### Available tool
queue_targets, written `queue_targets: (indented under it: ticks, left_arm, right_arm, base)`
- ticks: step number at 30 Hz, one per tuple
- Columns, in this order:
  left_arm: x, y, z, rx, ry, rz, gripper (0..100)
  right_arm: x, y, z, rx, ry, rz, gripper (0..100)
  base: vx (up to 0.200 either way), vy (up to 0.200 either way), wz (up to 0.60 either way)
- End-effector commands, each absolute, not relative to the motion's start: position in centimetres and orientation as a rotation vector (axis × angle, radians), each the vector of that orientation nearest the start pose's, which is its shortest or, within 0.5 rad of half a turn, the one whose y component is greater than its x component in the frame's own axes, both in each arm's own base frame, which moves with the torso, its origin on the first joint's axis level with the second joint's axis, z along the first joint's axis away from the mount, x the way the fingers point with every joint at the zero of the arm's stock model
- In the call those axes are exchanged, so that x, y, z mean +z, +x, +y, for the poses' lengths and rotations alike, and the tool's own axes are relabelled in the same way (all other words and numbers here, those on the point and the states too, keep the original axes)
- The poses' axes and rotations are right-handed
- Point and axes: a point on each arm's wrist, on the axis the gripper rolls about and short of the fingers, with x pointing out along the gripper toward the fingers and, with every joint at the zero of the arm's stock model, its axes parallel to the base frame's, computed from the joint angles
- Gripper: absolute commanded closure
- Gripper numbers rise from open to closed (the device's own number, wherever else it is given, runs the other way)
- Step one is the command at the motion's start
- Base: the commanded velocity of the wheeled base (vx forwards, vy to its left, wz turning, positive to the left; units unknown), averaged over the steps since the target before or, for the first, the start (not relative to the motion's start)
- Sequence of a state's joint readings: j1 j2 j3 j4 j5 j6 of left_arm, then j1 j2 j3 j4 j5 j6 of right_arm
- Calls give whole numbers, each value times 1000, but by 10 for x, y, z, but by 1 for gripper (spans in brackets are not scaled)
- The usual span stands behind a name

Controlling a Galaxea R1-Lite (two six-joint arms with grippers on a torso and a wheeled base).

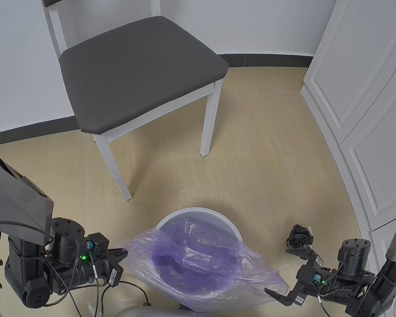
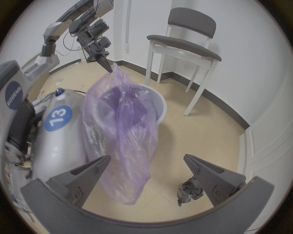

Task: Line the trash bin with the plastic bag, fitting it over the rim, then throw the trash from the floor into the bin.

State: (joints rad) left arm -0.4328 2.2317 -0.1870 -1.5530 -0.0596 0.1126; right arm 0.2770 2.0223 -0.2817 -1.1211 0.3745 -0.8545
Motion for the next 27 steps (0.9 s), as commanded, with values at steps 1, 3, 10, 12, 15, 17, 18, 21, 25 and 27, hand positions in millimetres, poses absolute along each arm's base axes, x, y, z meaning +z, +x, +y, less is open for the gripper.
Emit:
queue_targets:
  ticks: [1,3,10,12,15,17,18,21,25,27]
  left_arm:
    - [0,239,-111,-503,196,443,100]
    - [0,238,-110,-502,199,445,100]
    - [-2,231,-108,-489,207,472,100]
    - [-2,231,-107,-489,207,475,100]
    - [-3,229,-105,-483,206,487,100]
    - [-3,228,-104,-482,203,491,100]
    - [-2,225,-105,-485,187,502,100]
    - [0,223,-108,-494,170,500,100]
    - [1,224,-104,-479,165,497,100]
    - [-2,221,-102,-476,164,519,100]
  right_arm:
    - [127,236,114,900,-698,102,0]
    - [136,237,132,942,-667,109,0]
    - [117,248,199,1014,-563,174,0]
    - [113,250,209,1011,-551,175,0]
    - [99,255,234,1002,-528,181,0]
    - [93,258,241,994,-531,180,0]
    - [81,263,251,991,-537,182,0]
    - [64,270,258,996,-556,215,0]
    - [52,281,264,991,-570,226,0]
    - [50,288,265,983,-582,216,0]
  base:
    - [0,0,0]
    - [0,0,0]
    - [0,0,0]
    - [0,0,0]
    - [0,0,0]
    - [0,0,0]
    - [0,0,0]
    - [0,0,0]
    - [0,0,0]
    - [0,0,0]
